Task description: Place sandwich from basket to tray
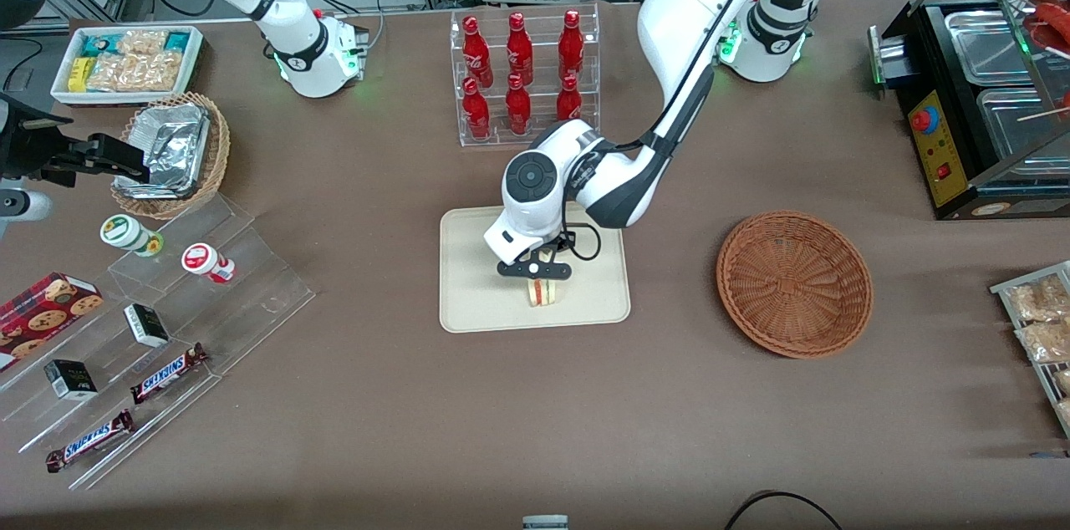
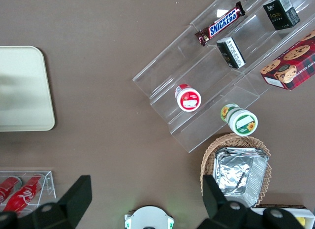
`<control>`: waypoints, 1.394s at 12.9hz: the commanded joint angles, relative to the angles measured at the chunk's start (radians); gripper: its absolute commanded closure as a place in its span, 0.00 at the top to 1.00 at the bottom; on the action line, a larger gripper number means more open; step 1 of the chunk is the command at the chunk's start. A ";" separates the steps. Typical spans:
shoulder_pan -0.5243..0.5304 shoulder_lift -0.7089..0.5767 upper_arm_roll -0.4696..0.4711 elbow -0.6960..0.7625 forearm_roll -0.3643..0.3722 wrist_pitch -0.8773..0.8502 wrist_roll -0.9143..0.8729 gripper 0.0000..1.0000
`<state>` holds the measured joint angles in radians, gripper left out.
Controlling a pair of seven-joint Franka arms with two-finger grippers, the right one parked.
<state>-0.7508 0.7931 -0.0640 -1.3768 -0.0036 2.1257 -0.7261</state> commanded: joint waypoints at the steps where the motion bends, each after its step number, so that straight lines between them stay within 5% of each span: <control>1: -0.015 0.012 0.013 0.016 -0.009 -0.006 -0.013 0.90; 2: -0.015 0.012 0.013 0.016 -0.009 -0.006 -0.013 0.99; 9: 0.002 -0.053 0.023 0.021 -0.003 -0.023 -0.042 1.00; 18: 0.244 -0.374 0.038 -0.091 0.023 -0.248 -0.007 1.00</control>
<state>-0.5620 0.5148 -0.0191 -1.3626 0.0033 1.8796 -0.7501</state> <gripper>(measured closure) 0.000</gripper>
